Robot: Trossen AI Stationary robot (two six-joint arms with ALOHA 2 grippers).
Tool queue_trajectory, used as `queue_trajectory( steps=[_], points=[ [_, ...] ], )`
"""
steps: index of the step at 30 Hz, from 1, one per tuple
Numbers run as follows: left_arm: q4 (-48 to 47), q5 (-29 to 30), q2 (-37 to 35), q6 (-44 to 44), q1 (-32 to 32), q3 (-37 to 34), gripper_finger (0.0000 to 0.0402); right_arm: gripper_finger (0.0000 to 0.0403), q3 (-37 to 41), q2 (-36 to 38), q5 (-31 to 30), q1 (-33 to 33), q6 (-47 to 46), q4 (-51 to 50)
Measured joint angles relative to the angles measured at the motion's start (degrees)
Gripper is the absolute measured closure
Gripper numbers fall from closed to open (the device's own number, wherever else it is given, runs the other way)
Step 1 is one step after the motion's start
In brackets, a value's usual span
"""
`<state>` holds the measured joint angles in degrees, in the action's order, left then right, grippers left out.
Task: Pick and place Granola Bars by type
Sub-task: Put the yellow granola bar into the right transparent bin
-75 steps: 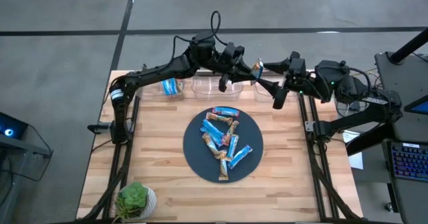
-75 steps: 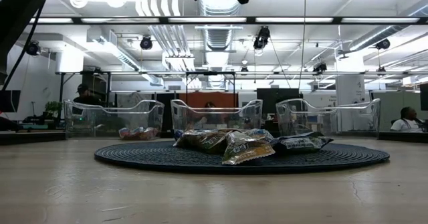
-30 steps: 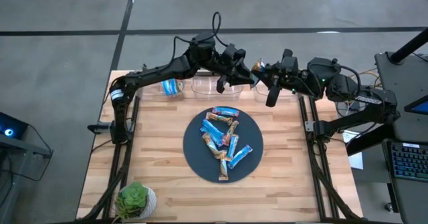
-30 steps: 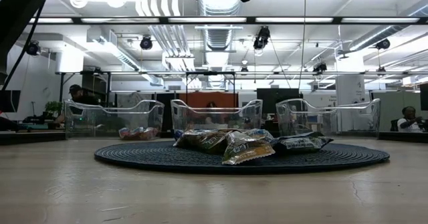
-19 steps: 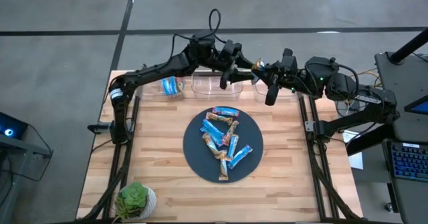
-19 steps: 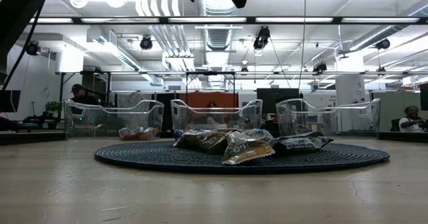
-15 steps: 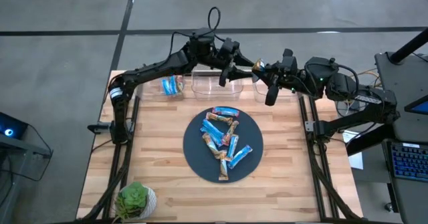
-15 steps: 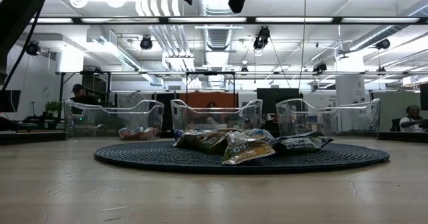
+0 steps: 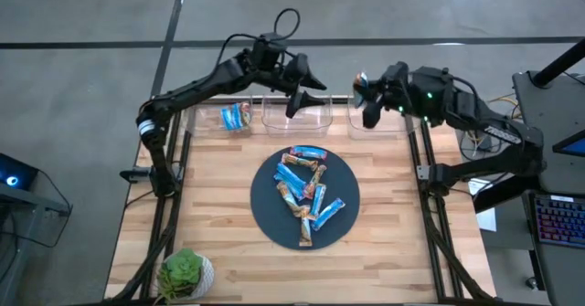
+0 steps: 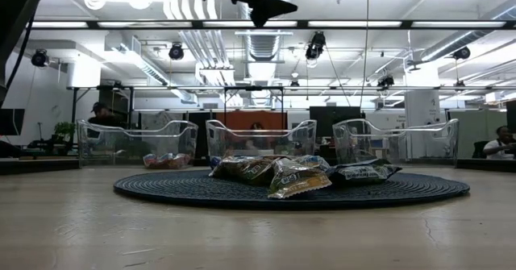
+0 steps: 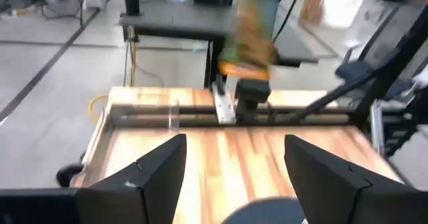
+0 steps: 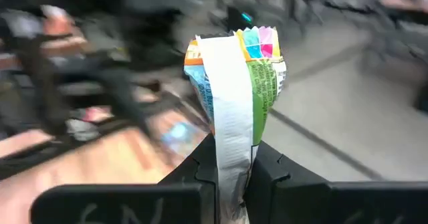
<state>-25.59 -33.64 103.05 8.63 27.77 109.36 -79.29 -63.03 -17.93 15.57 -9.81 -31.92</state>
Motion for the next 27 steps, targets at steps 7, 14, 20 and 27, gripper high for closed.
queue_trajectory(
  steps=[7,14,20,27],
  points=[
    [-7.25,2.58,-1.97,2.16,-0.35,0.00,0.0168,0.0374,0.02,-0.79,0.70,10.36,-2.68,-5.93],
    [-14.89,9.20,-4.05,2.35,-0.39,0.02,0.0168,0.0374,0.04,-2.41,6.51,18.91,-3.27,-7.24],
    [-18.83,10.66,-5.63,2.35,-0.39,0.00,0.0168,0.0374,0.07,-4.75,7.22,21.75,-2.19,-7.32],
    [-20.80,11.71,-7.66,2.32,-0.38,0.02,0.0168,0.0374,0.11,-7.02,8.15,22.21,-2.02,-7.30]
  ],
)
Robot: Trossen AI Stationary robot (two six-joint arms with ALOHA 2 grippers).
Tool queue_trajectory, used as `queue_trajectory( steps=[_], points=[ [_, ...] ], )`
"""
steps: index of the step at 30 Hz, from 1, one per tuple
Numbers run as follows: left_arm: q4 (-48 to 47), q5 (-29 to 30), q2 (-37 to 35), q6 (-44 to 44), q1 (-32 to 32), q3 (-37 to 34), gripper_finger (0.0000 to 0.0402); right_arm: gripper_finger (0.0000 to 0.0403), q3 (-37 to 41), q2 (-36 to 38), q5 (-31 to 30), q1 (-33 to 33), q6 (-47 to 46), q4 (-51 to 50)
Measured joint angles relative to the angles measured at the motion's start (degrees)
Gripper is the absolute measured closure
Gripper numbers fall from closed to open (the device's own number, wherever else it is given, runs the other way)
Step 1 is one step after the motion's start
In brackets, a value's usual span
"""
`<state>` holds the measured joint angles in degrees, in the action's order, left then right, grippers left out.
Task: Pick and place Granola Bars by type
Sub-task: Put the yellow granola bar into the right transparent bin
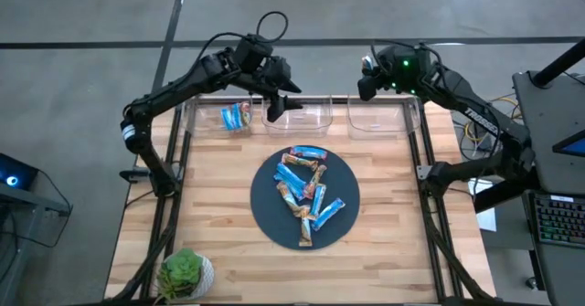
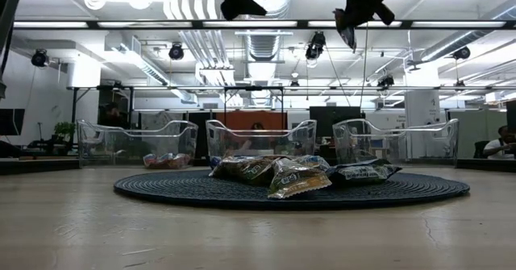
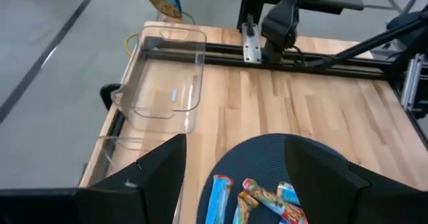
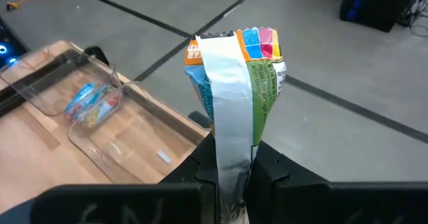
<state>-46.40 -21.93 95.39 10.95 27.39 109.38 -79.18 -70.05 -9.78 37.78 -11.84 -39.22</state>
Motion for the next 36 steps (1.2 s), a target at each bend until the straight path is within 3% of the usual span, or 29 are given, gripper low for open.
queue_trajectory(
  steps=[8,15,23,29,36],
  points=[
    [-4.98,2.01,-3.43,-1.56,0.42,-0.10,0.0168,0.0374,0.00,-0.08,-0.09,0.11,-0.45,-2.56],
    [-2.93,2.01,-8.35,-3.17,0.38,-3.30,0.0168,0.0374,0.00,-0.21,-0.23,1.42,-1.49,-4.46],
    [2.79,6.67,-18.32,-5.49,0.51,-15.13,0.0168,0.0374,0.00,-0.19,-0.23,2.48,-1.73,-4.46],
    [13.96,8.50,-27.39,-9.79,0.51,-27.68,0.0168,0.0374,0.00,-0.96,-0.03,3.53,-2.78,-4.50],
    [22.29,9.42,-34.56,-14.58,0.51,-37.01,0.0168,0.0374,0.00,-3.91,3.86,6.39,-5.24,-4.52]
  ],
)
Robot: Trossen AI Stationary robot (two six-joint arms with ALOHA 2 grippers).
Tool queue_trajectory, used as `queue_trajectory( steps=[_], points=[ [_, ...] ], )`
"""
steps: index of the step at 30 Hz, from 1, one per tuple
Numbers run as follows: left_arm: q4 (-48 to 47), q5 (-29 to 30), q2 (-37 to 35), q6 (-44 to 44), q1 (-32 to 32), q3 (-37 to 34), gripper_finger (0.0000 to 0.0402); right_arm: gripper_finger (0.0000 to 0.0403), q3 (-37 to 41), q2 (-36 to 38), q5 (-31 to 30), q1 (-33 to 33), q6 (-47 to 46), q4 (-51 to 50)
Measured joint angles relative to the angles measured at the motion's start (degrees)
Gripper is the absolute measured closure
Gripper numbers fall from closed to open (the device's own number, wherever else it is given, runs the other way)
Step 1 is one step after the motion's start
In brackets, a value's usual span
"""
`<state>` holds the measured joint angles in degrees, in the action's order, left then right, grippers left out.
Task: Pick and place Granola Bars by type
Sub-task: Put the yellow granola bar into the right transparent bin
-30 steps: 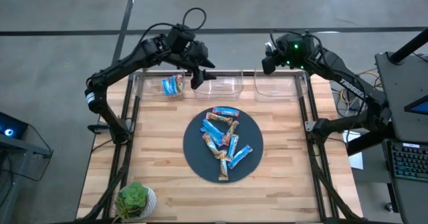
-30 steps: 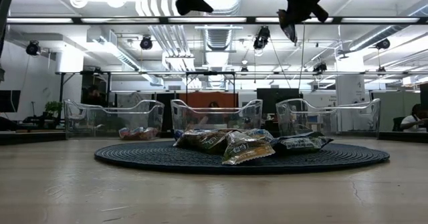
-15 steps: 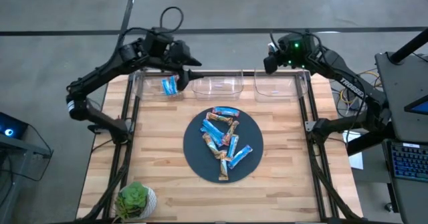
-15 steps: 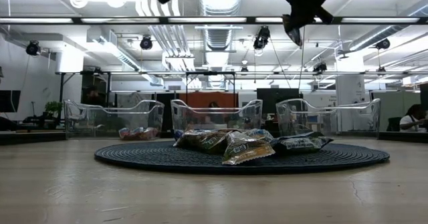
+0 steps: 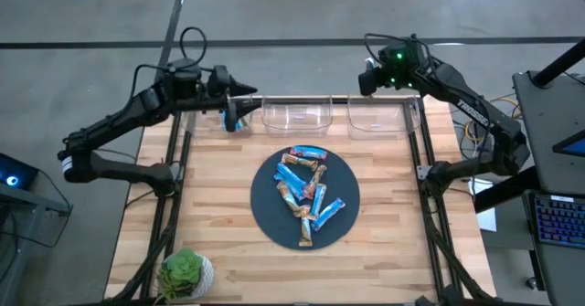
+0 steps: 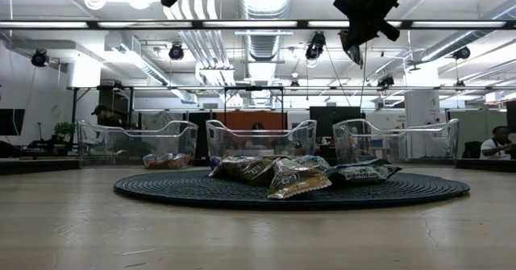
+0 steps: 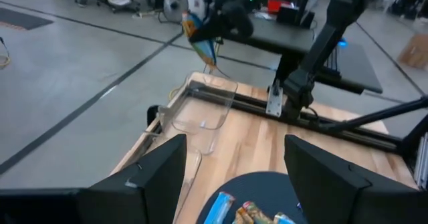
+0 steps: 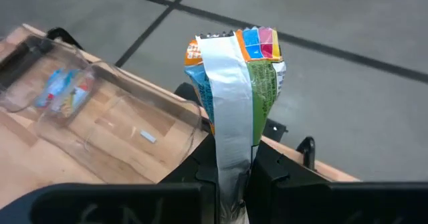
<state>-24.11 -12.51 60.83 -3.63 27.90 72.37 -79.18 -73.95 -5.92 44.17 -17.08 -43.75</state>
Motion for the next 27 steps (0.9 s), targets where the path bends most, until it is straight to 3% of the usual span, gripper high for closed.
queue_trajectory(
  steps=[27],
  points=[
    [-0.16,0.20,-2.57,-0.07,0.00,-1.39,0.0168,0.0374,0.04,-14.93,3.44,4.87,-4.00,-8.55]
  ],
)
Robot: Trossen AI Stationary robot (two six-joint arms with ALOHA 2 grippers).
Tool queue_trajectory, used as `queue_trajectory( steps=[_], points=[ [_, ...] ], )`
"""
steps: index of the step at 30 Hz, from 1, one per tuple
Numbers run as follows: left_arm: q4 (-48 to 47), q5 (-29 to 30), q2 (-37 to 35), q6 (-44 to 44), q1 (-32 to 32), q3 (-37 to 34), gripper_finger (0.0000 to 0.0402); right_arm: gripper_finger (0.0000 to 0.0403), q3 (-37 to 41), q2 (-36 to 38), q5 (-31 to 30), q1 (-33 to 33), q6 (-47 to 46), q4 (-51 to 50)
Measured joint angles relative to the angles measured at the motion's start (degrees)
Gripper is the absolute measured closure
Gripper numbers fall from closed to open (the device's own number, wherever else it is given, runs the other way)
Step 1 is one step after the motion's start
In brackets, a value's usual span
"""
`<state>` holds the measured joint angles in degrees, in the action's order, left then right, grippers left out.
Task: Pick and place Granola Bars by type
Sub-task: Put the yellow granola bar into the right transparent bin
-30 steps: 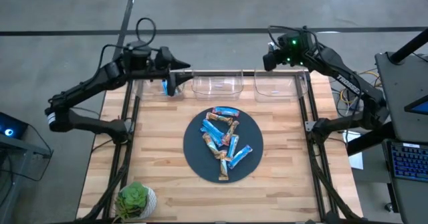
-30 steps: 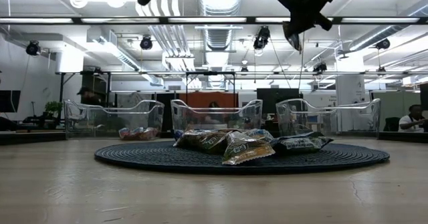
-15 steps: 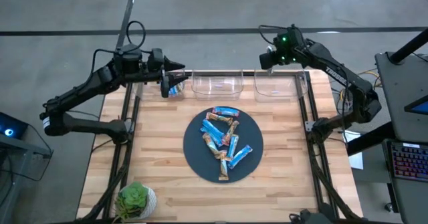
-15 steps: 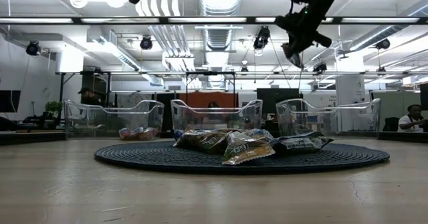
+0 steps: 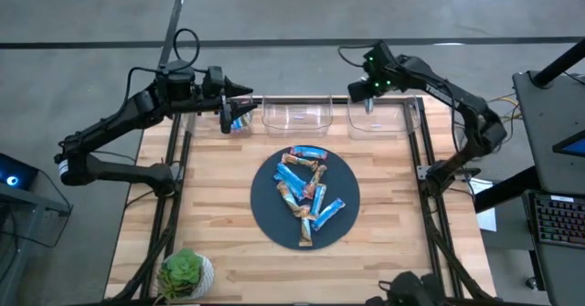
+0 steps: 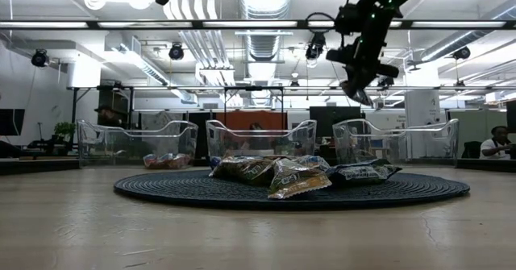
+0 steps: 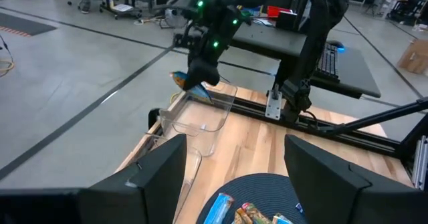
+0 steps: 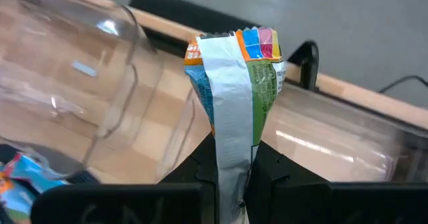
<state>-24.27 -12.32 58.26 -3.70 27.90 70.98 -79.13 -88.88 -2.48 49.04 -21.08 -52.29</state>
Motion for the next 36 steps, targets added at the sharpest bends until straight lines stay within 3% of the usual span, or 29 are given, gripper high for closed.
queue_trajectory(
  steps=[20,36],
  points=[
    [-0.24,0.00,0.00,0.04,0.00,0.00,0.0168,0.0374,0.20,-8.75,5.30,0.39,-2.08,-3.81],
    [-0.24,0.00,0.00,0.03,-0.01,0.00,0.0168,0.0374,0.84,-9.49,5.48,0.76,-3.84,-4.50]
  ],
)
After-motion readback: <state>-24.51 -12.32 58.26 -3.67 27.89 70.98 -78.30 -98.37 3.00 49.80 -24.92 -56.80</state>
